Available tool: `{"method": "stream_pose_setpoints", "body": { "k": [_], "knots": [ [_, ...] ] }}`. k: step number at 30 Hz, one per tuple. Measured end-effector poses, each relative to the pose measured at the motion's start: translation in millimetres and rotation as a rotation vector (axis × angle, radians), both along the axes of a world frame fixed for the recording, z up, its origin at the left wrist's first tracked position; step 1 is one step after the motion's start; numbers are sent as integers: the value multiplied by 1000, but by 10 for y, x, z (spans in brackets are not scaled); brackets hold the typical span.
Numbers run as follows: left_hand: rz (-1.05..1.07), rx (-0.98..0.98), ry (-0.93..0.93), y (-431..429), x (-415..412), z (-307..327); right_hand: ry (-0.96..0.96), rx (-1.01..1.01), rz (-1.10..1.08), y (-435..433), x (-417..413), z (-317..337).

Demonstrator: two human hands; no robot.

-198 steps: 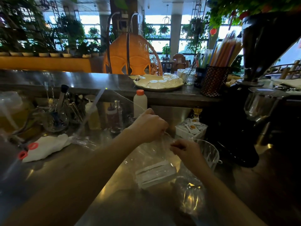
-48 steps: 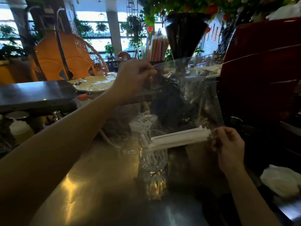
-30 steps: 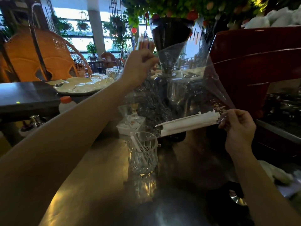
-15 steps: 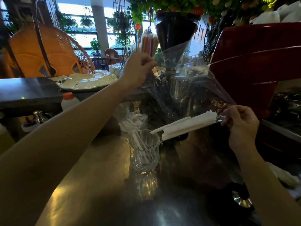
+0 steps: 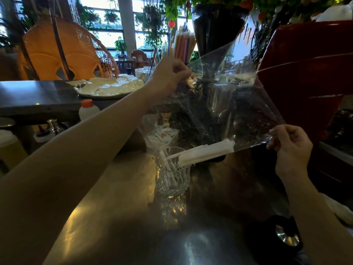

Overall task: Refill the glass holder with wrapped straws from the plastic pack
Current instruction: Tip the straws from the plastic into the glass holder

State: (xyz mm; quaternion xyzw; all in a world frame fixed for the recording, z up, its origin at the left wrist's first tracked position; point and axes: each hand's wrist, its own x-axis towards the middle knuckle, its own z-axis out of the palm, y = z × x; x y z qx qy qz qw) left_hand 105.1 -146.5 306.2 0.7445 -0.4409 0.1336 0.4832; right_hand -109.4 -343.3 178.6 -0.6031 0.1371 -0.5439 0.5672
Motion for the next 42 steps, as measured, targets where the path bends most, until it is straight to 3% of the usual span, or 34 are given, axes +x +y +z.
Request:
{"method": "stream_pose_setpoints", "body": {
  "k": [10, 17, 21, 29, 42],
  "knots": [
    [-20, 5, 2, -40, -78, 1, 5, 131, 69, -7, -12, -197],
    [32, -13, 20, -29, -47, 0, 257, 191, 309, 110, 150, -630],
    [55, -26, 10, -31, -67, 9, 309, 186, 399, 260, 302, -691],
    [74, -32, 20, 51, -83, 70, 285, 261, 383, 400, 528, -511],
    [68, -179, 86, 336, 47, 229, 167, 117, 324, 310, 746, -134]
  ]
}}
